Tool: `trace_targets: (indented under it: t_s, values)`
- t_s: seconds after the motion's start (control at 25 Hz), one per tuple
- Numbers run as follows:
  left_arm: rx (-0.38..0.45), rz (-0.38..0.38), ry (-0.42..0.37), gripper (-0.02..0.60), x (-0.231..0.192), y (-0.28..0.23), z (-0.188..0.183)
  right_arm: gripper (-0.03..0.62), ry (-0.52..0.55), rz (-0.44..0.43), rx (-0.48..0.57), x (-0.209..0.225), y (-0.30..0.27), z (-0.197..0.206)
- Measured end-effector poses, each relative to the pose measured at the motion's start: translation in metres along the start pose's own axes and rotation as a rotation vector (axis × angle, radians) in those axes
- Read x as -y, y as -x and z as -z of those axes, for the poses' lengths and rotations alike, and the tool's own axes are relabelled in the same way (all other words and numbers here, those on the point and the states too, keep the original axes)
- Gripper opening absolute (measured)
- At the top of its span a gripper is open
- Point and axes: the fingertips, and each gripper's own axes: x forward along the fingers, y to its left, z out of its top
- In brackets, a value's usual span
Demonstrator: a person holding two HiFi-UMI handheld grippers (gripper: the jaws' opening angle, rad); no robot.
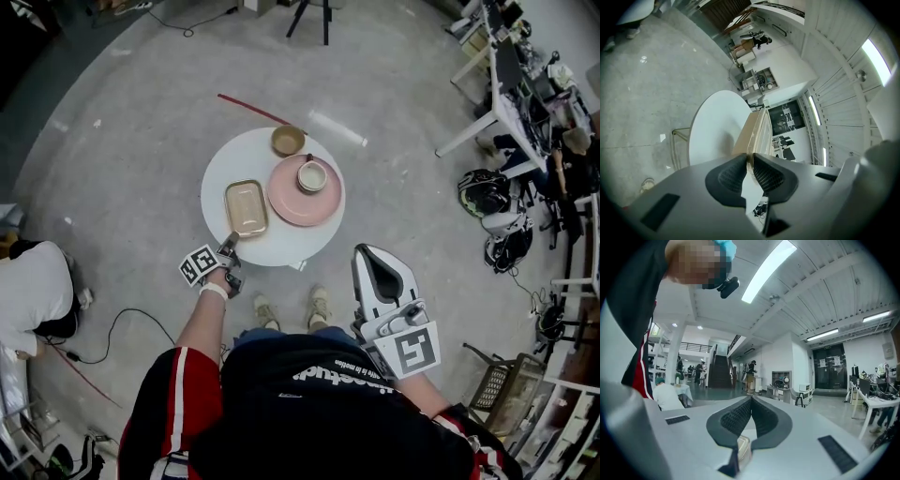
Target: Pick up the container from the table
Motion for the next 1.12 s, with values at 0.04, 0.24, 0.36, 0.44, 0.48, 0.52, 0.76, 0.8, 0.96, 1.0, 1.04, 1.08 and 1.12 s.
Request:
trace_targets:
  t_s: [0.04,0.24,0.36,0.44,0.48,0.52,0.76,0.8,0.96,1.0,1.04,1.08,1.12]
  values:
    - [0.009,0.005,-0.005,0.057,0.005,0.002,-0.001,0.015,-0.002,-0.011,0.003,0.001,0.0,-0.001]
    - [0.05,0.041,-0.034,0.057,0.031,0.011,-0.019,0.015,0.005,-0.077,0.016,0.004,-0.01,-0.008]
    - [0.079,0.067,-0.051,0.057,0.052,0.02,-0.024,0.015,0.005,-0.114,0.033,0.007,-0.009,-0.013]
    - [0.096,0.086,-0.059,0.057,0.067,0.023,-0.026,0.015,-0.002,-0.133,0.047,0.012,-0.01,-0.016]
    - [0.105,0.096,-0.066,0.057,0.076,0.026,-0.028,0.015,-0.009,-0.142,0.059,0.013,-0.011,-0.019]
    - [0.114,0.108,-0.075,0.057,0.085,0.028,-0.03,0.015,-0.012,-0.147,0.067,0.014,-0.012,-0.022]
    - [0.152,0.18,-0.172,0.057,0.15,0.043,-0.041,0.015,-0.022,-0.159,0.071,0.031,-0.012,-0.026]
    - [0.156,0.193,-0.185,0.057,0.163,0.045,-0.043,0.015,-0.028,-0.165,0.078,0.034,-0.013,-0.028]
    - [0.153,0.23,-0.256,0.057,0.203,0.058,-0.054,0.015,-0.059,-0.188,0.107,0.033,-0.025,-0.039]
    - [0.151,0.239,-0.278,0.057,0.213,0.062,-0.056,0.015,-0.064,-0.192,0.113,0.032,-0.028,-0.041]
    - [0.152,0.248,-0.298,0.057,0.222,0.066,-0.057,0.015,-0.067,-0.197,0.119,0.032,-0.03,-0.042]
    - [0.156,0.257,-0.313,0.057,0.23,0.071,-0.058,0.015,-0.069,-0.201,0.124,0.031,-0.031,-0.043]
    - [0.163,0.267,-0.324,0.057,0.239,0.076,-0.058,0.015,-0.072,-0.204,0.128,0.031,-0.032,-0.044]
